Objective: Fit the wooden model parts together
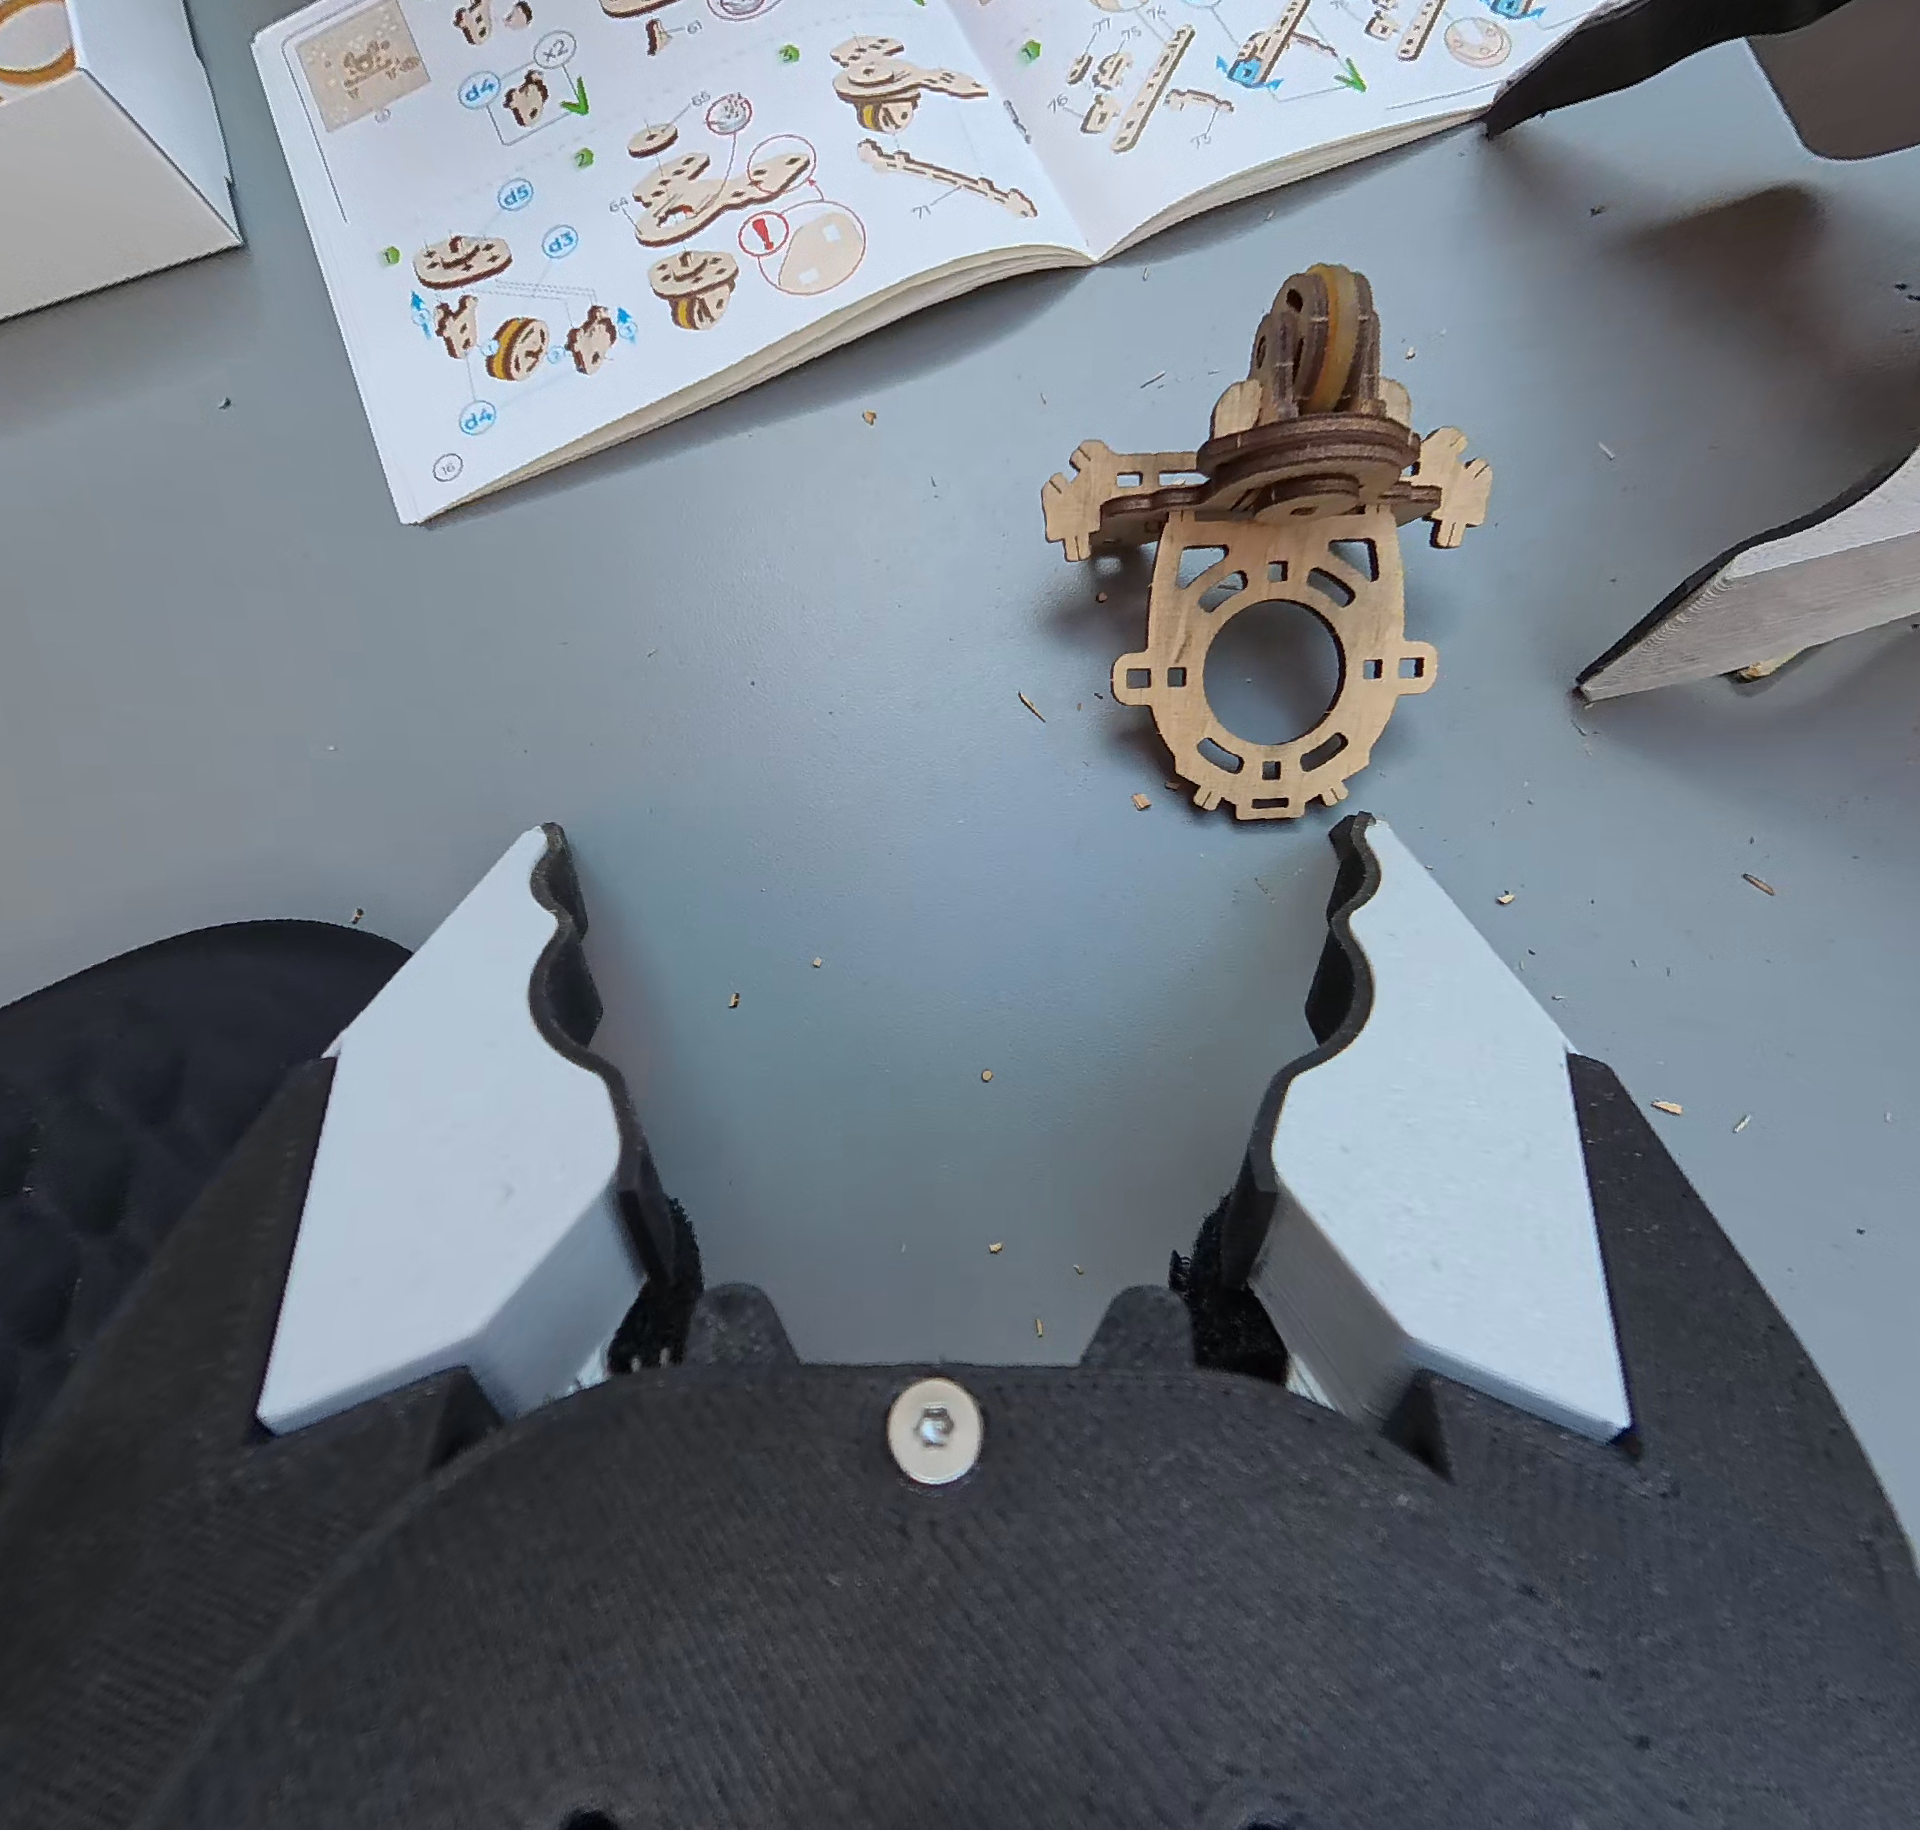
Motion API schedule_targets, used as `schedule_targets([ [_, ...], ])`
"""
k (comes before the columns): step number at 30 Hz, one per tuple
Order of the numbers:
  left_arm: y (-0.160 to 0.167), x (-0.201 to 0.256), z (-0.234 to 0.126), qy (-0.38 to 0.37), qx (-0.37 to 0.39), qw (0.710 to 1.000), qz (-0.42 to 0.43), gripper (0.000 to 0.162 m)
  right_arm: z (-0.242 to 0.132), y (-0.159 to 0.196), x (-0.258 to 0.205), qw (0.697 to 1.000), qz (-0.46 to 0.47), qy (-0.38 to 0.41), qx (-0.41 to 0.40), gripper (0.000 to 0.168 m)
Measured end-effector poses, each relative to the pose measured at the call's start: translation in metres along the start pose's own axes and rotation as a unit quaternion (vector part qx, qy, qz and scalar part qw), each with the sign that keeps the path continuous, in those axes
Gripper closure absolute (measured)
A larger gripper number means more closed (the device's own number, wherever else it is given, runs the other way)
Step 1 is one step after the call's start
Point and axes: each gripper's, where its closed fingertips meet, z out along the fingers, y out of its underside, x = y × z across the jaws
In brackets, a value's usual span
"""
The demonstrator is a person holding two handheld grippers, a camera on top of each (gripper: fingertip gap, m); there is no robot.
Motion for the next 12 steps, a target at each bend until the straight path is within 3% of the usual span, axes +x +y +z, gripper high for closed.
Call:
schedule_targets([
  [4, 0.0001, -0.0001, 0.0001, 0.0, 0.0, 1.0, 0.0, 0.023, 0.0008, 0.002, 0.0073, 1.0, 0.016, 0.019, -0.007, 0.022],
  [12, -0.0001, -0.0004, 0.0001, 0.0, 0.0, 1.0, 0.0, 0.023, 0.0004, 0.0038, 0.0076, 0.999, 0.029, 0.023, -0.011, 0.018],
])
